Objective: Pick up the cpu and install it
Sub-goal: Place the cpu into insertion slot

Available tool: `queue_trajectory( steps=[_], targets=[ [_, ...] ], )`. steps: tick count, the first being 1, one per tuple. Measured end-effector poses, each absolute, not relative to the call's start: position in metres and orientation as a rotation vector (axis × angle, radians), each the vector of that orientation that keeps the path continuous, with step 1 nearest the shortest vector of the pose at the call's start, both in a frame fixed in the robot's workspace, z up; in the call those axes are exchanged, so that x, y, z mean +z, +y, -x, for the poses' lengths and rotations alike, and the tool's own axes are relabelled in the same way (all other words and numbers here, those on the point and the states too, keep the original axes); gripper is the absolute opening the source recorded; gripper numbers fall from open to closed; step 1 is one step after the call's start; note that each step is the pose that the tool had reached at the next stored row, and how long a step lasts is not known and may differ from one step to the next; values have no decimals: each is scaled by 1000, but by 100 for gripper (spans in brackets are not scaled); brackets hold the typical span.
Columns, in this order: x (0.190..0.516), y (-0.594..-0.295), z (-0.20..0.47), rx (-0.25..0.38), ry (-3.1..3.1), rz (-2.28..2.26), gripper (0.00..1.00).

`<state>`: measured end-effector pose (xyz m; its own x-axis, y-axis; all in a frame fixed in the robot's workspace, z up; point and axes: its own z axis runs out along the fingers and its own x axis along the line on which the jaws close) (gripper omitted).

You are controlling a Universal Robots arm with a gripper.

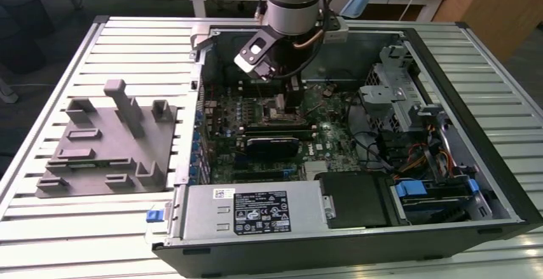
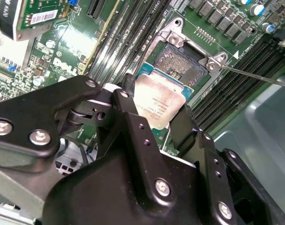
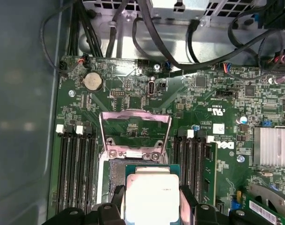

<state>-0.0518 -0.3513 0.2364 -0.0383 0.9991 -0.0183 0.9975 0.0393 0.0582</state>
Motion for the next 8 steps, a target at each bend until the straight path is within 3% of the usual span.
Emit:
queue_trajectory(
  steps=[8],
  targets=[
    [228, -346, 52, 45, 2225, -2141, 54]
  ],
)
